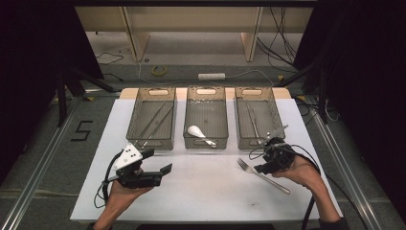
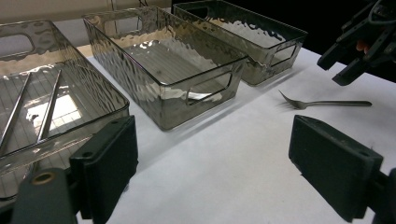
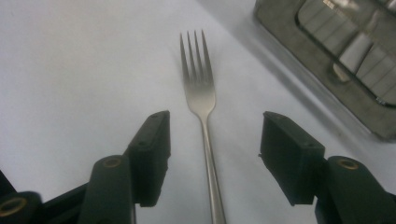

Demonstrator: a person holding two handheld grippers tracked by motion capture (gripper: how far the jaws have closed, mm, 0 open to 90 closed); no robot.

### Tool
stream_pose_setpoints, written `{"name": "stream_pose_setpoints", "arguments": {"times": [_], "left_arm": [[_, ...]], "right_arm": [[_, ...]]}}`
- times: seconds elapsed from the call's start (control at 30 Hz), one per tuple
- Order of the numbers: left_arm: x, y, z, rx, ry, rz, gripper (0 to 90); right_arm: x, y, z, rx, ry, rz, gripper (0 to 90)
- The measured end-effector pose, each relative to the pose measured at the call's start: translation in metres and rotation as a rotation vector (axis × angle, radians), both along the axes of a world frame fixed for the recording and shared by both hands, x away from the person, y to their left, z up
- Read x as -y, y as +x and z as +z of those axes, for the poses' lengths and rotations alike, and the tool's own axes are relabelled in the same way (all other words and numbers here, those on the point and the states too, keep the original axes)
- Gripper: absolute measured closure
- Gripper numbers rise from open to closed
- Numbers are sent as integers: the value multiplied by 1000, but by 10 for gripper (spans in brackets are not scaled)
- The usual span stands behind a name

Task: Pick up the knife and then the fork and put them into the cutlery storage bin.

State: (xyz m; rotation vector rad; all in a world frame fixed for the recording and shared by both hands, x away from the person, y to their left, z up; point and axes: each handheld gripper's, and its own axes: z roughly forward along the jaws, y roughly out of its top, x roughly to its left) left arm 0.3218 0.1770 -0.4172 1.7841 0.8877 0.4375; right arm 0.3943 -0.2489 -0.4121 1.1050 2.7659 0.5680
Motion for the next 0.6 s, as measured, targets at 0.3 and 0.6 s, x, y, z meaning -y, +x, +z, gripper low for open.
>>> {"name": "stream_pose_setpoints", "arguments": {"times": [0.3,0.6], "left_arm": [[0,0,0,1,1,0,151],[0,0,0,2,3,-1,151]], "right_arm": [[2,-2,-15,-49,-62,7,521],[4,-1,-28,-84,-98,16,609]]}}
